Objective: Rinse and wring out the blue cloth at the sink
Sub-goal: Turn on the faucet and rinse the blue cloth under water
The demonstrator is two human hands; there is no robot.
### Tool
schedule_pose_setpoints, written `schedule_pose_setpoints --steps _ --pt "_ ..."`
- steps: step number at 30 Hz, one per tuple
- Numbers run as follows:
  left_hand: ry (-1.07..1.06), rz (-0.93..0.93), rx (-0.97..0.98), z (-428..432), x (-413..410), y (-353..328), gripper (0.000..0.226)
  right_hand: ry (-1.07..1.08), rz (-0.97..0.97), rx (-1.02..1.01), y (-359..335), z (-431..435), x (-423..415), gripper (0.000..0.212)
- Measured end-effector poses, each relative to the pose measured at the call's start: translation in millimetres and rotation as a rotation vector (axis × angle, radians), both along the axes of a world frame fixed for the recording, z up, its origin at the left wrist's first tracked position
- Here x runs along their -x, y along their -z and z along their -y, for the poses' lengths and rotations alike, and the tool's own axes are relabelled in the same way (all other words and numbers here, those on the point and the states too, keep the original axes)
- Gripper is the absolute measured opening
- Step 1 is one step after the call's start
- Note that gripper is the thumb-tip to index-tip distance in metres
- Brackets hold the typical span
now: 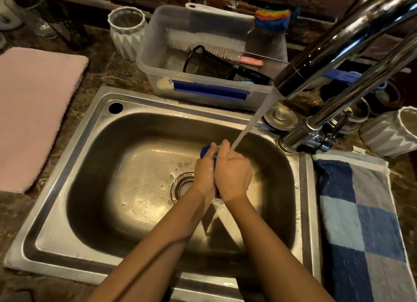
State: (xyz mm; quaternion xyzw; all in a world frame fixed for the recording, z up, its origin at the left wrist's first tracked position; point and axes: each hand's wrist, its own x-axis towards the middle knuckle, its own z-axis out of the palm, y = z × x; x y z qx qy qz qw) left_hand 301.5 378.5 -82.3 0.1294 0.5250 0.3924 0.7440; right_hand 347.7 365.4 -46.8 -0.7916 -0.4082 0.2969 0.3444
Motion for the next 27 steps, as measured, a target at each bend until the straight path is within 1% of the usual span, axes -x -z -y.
schedule_pose_setpoints --steps 4,6,8,10,13,15,17,19,22,25,26,27 --pt "0.013 -0.02 -0.013 1.7 3.8 -3.9 0.026 0.015 -0.112 0.069 10.2 -23.0 -12.1 0.048" --pt "0.052 0.008 -0.016 6.8 3.9 -6.8 0.025 0.106 -0.266 0.149 18.5 -32.5 -18.0 0.045" --pt "0.081 0.036 -0.028 12.6 4.0 -6.1 0.023 0.128 -0.404 0.196 24.9 -31.7 -24.9 0.04" --pt "0.099 0.065 -0.036 16.7 5.6 -6.2 0.025 0.005 -0.467 0.177 28.2 -23.0 -32.4 0.034" --pt "0.136 0.114 -0.033 14.4 10.7 -7.3 0.032 -0.317 -0.484 0.142 22.2 -7.6 -43.6 0.023" --pt "0.178 0.11 -0.037 8.5 16.8 -9.8 0.038 -0.474 -0.475 0.15 16.6 -0.6 -51.9 0.025" --pt "0.228 0.072 -0.068 2.2 22.9 -12.5 0.043 -0.553 -0.475 0.144 10.5 3.8 -56.5 0.031" --pt "0.27 0.022 -0.078 -1.3 26.8 -16.0 0.045 -0.549 -0.437 0.133 7.0 4.5 -58.8 0.029" --pt "0.3 -0.087 -0.092 -2.5 27.5 -19.6 0.043 -0.466 -0.323 0.059 4.4 0.1 -59.2 0.018" --pt "0.378 -0.254 -0.154 -3.9 32.6 -16.3 0.047 -0.325 -0.379 -0.012 3.0 -5.2 -58.7 0.018" --pt "0.414 -0.274 -0.169 -3.9 35.5 -14.1 0.046 -0.297 -0.398 -0.029 2.4 -7.2 -57.6 0.017" --pt "0.431 -0.248 -0.161 -3.2 37.7 -13.7 0.043 -0.281 -0.409 -0.038 1.9 -9.4 -56.0 0.016"
